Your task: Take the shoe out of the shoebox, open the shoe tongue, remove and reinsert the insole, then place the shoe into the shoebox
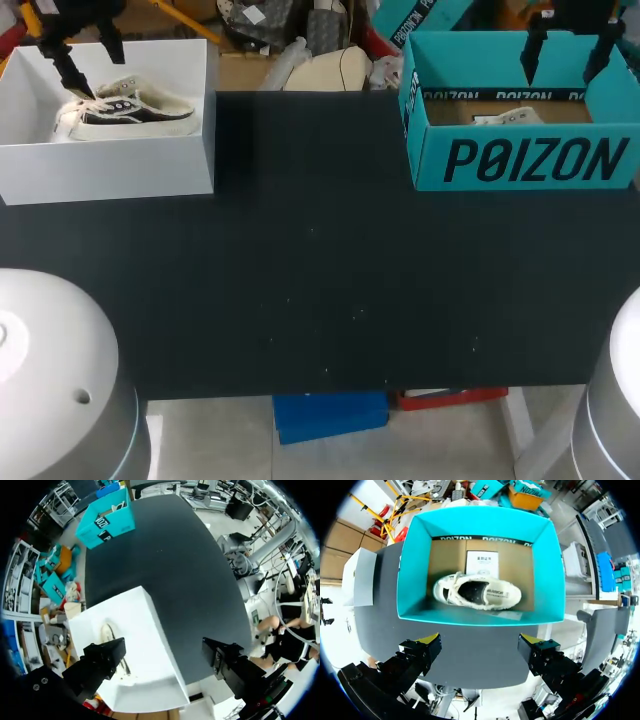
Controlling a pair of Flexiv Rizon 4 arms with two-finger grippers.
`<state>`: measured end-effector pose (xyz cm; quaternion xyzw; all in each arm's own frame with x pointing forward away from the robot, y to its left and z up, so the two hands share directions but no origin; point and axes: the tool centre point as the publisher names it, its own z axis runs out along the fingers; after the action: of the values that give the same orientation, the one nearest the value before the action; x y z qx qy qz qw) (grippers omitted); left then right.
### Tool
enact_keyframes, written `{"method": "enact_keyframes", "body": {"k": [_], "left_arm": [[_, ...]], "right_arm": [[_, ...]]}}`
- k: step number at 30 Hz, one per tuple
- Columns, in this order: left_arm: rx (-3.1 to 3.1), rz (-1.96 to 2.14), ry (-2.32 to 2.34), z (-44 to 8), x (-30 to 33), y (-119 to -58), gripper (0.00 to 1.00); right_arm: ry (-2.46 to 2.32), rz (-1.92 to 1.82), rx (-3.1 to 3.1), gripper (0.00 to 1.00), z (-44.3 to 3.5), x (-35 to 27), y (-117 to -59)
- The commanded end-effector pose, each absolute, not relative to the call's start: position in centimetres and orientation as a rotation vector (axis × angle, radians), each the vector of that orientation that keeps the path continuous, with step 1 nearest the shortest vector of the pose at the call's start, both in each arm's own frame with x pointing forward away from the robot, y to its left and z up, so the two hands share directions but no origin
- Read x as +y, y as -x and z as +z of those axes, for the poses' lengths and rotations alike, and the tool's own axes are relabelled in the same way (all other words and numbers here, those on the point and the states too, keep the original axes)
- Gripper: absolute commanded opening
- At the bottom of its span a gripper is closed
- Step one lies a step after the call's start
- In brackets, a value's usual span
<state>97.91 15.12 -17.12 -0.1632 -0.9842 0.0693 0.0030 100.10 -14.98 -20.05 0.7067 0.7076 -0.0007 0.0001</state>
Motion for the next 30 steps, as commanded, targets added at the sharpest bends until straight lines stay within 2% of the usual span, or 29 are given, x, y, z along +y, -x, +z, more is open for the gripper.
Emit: {"method": "enact_keyframes", "body": {"k": [1, 12, 30], "left_arm": [[-3.013, 0.203, 0.88, -17.7, 16.2, -99.9, 1.0], [-3.072, 0.192, 0.496, -21.0, 18.1, -103.0, 1.0], [-3.04, 0.177, 0.306, -26.4, 20.2, -108.8, 1.0]], "right_arm": [[-2.221, -0.002, 2.223, 1.0, -20.0, -15.0, -100.1], [-2.221, -0.002, 2.223, 1.0, -20.0, -15.0, -100.1], [-2.221, -0.002, 2.223, 1.0, -20.0, -15.0, -100.1]]}}
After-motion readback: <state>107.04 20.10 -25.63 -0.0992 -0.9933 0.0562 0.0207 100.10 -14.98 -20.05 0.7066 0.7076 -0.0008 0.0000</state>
